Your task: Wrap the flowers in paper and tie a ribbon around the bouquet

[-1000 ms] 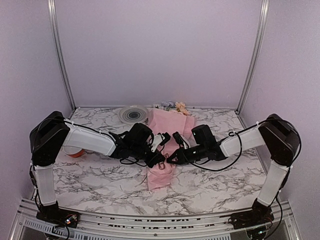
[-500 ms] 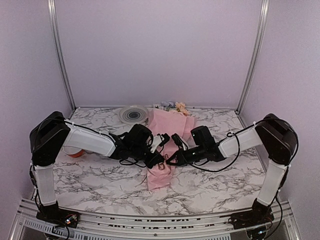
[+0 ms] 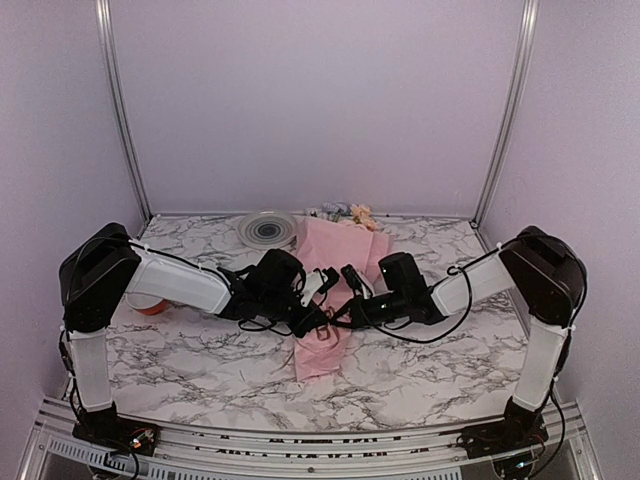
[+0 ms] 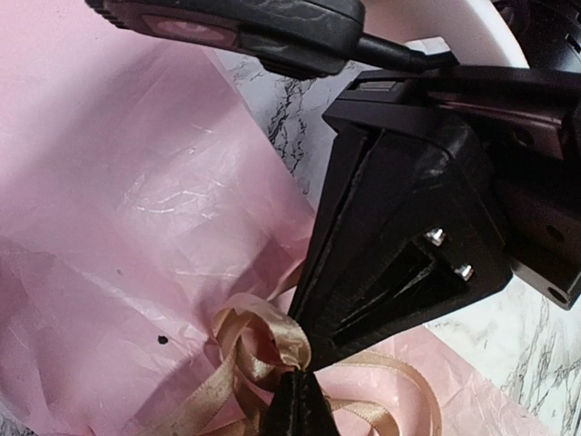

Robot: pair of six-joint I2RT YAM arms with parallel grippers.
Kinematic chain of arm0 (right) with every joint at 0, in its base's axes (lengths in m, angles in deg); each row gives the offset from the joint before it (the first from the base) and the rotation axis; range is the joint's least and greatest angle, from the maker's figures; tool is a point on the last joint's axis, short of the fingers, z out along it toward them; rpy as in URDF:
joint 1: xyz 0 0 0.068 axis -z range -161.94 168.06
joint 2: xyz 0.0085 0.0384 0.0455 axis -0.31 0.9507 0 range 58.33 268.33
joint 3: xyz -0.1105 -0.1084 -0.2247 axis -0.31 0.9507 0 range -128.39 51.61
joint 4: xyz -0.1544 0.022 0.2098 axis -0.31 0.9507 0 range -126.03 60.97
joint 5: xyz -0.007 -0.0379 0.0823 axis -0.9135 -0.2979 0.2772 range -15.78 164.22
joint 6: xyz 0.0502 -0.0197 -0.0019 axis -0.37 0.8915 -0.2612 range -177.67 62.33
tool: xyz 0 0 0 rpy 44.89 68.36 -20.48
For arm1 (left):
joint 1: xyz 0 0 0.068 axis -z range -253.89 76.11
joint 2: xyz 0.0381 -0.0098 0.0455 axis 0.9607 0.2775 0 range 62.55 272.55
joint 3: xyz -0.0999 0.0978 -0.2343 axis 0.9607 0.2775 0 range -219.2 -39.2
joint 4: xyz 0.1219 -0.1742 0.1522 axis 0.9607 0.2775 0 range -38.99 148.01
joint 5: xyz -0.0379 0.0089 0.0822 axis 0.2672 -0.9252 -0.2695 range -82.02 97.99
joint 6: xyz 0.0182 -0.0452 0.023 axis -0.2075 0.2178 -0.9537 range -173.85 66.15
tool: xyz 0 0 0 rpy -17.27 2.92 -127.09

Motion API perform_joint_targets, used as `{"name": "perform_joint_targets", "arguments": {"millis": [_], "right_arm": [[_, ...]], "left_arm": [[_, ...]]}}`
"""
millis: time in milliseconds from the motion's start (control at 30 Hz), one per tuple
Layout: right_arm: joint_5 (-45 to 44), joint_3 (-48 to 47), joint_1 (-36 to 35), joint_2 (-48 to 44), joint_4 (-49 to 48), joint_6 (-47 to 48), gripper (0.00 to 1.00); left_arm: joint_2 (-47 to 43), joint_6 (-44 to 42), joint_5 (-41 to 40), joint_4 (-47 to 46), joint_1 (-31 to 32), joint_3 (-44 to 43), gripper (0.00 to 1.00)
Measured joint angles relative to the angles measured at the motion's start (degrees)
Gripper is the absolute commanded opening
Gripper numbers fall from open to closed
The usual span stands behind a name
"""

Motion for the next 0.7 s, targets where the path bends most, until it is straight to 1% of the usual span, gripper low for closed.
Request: {"name": "perform_joint_targets", "arguments": {"millis": [100, 300, 467, 700], "right_arm": [[-0.09, -0.20, 0.00, 0.13, -0.42, -0.13, 0.00], [-0.39, -0.20, 0.02, -0.04, 0.13, -0.07, 0.07], [-0.94, -0.04, 0.63, -2.67, 4.20, 1.38, 0.12], [-0.70, -0.81, 2.38, -5.99, 11.76, 6.34, 0.11]], "left_arm": [[0.00, 0.00, 0.07, -0.20, 0.00, 0.09, 0.00], [-0.07, 0.00, 0.04, -0.22, -0.26, 0.55, 0.01], [-0.07, 0.02, 0.04, -0.22, -0.35, 0.55, 0.03], [-0.07, -0.02, 0.07, -0.26, -0.44, 0.68, 0.05]]}}
